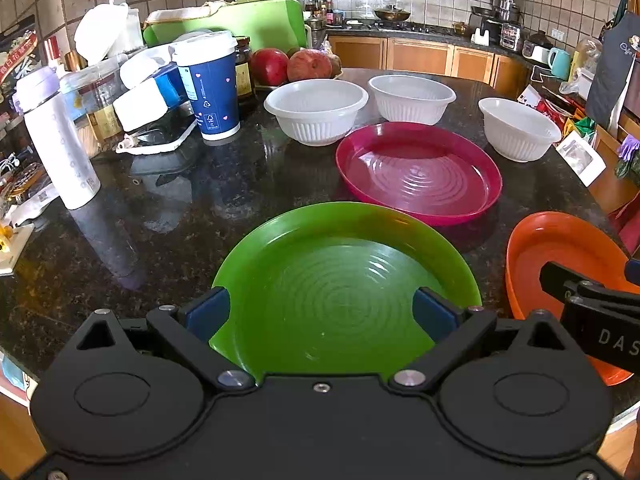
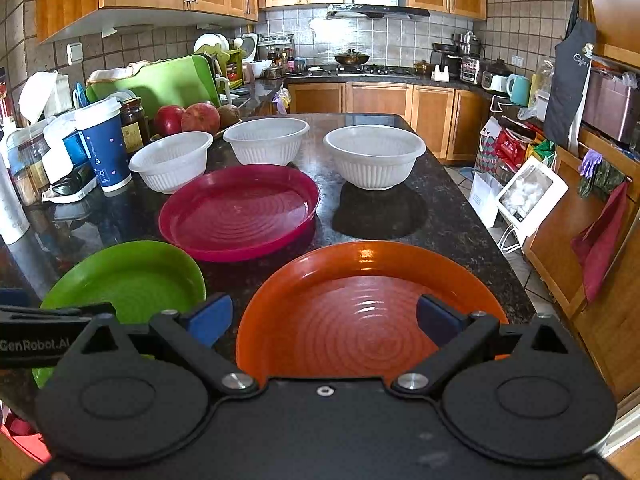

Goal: Organize plates and bowls

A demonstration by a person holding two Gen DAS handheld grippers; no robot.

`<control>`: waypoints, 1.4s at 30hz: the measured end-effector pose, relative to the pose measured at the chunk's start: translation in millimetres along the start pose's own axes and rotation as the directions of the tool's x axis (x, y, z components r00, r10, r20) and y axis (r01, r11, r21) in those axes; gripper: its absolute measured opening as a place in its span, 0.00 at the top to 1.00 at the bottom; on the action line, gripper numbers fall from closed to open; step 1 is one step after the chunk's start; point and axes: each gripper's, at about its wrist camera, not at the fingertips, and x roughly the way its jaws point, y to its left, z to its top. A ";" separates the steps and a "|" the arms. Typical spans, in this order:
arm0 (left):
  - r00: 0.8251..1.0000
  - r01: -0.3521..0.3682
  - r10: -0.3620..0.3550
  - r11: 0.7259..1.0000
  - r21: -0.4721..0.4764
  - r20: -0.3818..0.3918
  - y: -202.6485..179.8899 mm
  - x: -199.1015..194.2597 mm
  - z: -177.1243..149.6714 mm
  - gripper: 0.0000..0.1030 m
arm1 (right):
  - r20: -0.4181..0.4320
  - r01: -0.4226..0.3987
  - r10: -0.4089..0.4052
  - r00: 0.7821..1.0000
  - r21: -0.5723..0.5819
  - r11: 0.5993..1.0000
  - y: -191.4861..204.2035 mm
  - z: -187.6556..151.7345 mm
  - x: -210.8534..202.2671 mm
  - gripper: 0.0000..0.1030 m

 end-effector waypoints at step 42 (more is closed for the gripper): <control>1.000 0.010 -0.011 1.000 -0.021 -0.024 -0.9 3.9 0.1 0.05 | -0.008 -0.003 0.003 1.000 -0.002 1.000 0.0 -1.0 6.1 0.00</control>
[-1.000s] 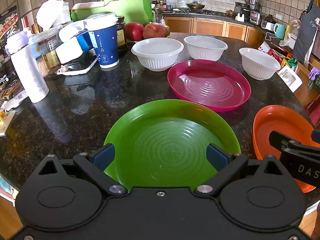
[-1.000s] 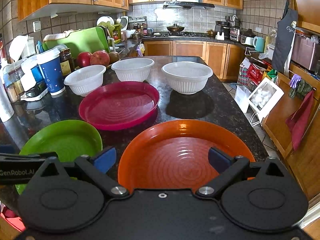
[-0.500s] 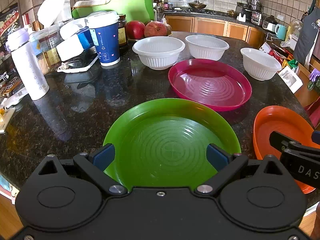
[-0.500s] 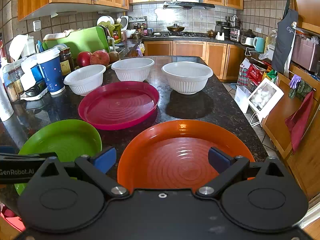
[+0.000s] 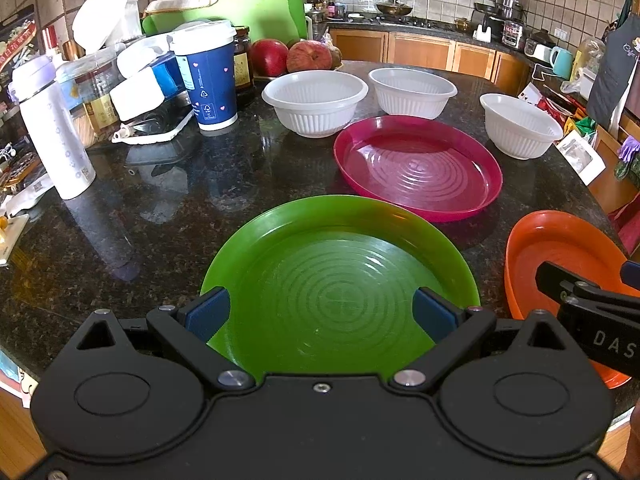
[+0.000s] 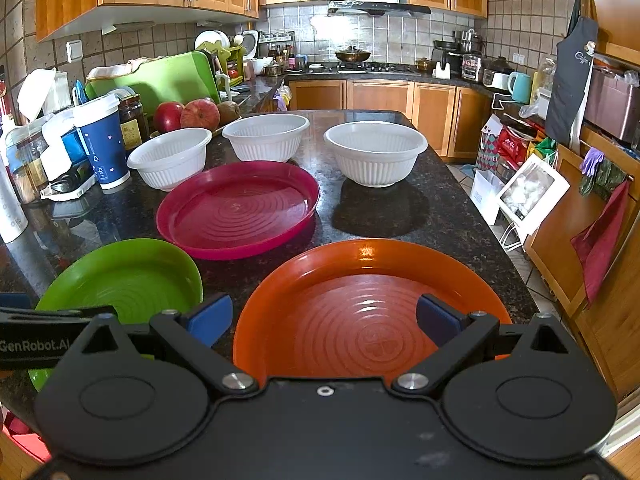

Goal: Organize plates and bowls

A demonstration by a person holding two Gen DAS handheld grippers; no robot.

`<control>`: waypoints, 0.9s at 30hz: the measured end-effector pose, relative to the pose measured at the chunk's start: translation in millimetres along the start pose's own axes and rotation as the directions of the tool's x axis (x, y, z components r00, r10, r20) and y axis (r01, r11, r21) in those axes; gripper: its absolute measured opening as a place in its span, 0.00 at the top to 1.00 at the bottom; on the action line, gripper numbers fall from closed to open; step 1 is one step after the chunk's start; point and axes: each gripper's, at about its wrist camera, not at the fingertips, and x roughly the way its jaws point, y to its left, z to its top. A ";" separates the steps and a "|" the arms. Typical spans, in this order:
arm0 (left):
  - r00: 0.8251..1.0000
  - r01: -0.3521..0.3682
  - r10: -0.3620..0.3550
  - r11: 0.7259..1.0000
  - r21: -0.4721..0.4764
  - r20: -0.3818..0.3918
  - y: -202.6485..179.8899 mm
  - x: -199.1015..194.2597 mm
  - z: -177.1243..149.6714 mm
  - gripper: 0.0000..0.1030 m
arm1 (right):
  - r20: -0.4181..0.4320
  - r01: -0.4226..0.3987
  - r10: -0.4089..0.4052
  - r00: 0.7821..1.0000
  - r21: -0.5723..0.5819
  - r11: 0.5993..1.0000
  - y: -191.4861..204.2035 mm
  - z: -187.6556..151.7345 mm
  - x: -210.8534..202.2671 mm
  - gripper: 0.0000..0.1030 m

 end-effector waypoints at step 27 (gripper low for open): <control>0.998 0.066 -0.066 0.998 -0.023 0.019 -2.9 -5.4 3.5 0.05 | 0.131 0.015 -0.012 0.991 -0.019 1.000 0.7 0.4 -7.1 0.03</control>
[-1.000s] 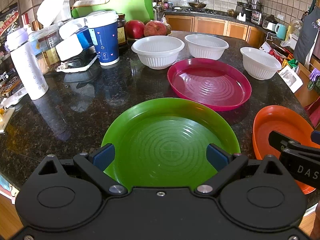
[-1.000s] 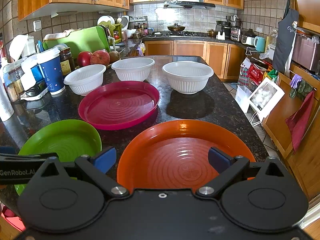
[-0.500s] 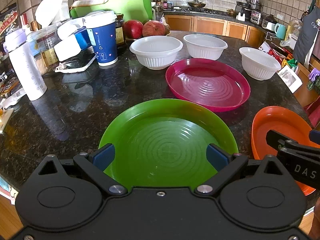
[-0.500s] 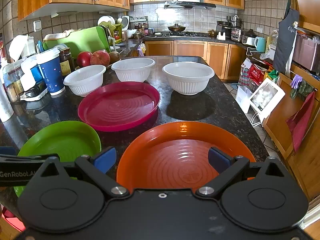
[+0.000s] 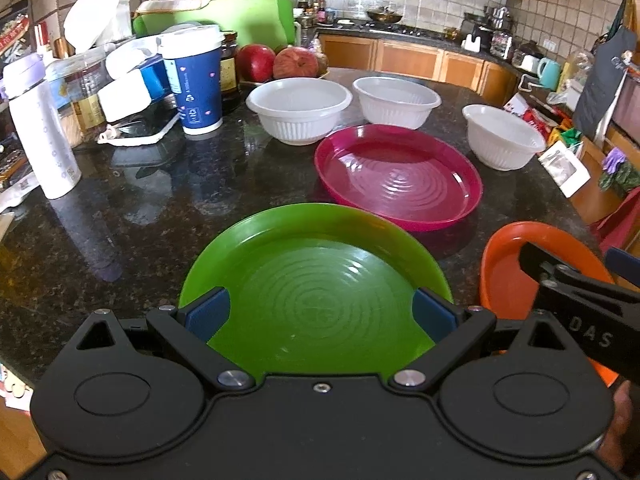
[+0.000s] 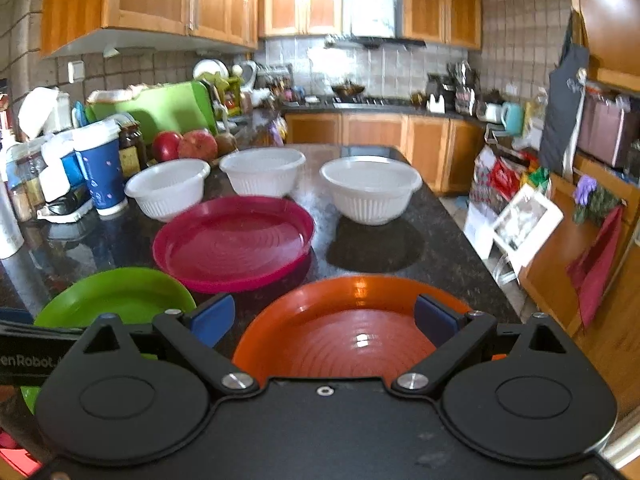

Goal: Organize plates and bowls

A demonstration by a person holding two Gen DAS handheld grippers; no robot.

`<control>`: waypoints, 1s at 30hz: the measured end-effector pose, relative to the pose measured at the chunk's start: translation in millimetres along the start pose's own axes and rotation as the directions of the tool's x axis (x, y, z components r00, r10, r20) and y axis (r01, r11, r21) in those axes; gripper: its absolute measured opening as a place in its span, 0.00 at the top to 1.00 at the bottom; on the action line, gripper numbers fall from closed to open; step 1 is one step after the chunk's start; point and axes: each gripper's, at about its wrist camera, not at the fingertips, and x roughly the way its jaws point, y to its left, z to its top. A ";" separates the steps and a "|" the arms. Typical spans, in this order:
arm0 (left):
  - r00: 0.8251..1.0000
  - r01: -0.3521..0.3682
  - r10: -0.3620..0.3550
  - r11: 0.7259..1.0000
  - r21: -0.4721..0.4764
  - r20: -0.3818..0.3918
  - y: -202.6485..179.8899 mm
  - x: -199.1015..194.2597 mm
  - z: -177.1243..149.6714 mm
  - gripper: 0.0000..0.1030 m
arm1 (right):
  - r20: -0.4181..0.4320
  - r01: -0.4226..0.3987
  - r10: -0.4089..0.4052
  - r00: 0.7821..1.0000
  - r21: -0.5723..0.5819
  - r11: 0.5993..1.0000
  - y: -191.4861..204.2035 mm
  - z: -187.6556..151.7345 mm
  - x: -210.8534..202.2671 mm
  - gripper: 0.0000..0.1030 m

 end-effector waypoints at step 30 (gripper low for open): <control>0.987 -0.129 0.132 0.991 -0.044 0.092 33.1 -34.1 -14.4 0.10 | 0.138 -0.277 0.298 0.944 -0.154 0.948 9.1 -2.7 -20.4 0.15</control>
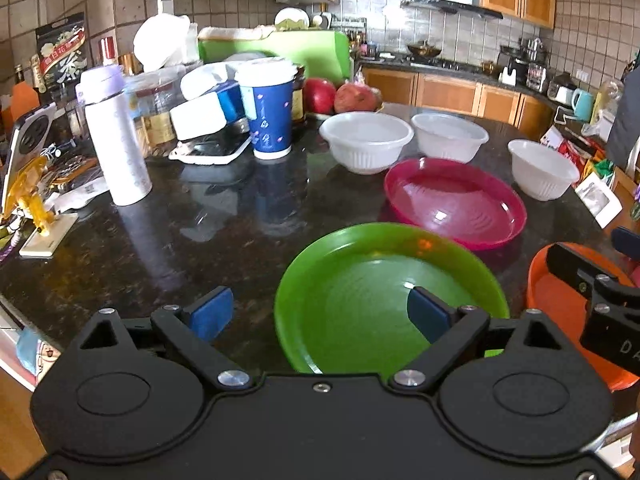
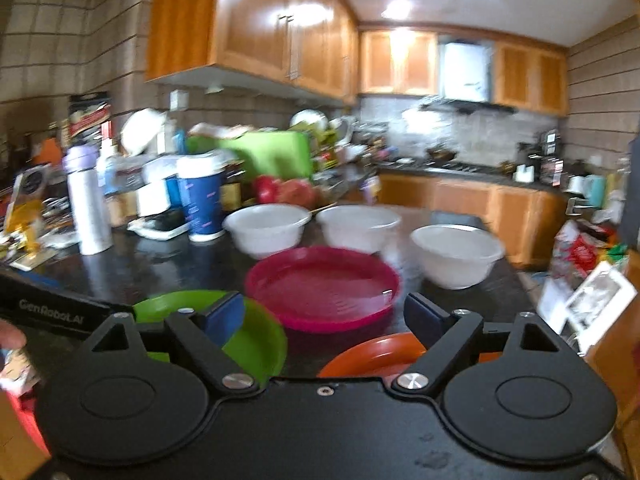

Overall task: Organize plates and bowls
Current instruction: 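Move the left gripper to the green plate rim and close on it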

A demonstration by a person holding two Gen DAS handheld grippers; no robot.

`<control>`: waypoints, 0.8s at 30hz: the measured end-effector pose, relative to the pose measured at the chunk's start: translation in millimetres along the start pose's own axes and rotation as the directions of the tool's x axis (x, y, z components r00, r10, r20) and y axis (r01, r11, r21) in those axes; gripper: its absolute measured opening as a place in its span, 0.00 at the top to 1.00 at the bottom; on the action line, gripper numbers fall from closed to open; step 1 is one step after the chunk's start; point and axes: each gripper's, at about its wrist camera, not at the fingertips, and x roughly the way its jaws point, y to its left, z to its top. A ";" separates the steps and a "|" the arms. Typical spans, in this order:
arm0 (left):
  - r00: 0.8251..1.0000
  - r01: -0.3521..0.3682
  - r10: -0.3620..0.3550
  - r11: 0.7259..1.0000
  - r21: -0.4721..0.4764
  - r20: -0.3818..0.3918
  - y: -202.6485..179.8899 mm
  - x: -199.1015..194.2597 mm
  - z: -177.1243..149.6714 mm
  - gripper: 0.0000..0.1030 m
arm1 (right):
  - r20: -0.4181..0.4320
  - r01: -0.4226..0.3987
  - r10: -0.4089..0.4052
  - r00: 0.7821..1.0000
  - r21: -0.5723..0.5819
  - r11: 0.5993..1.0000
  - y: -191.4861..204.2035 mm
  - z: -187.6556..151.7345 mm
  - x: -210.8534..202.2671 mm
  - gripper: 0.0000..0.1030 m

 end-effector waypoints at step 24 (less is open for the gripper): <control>0.971 0.195 -0.175 0.974 0.118 -0.161 55.7 50.0 17.2 0.22 | -0.181 0.072 -0.059 0.982 0.066 0.995 48.5 3.3 49.3 0.36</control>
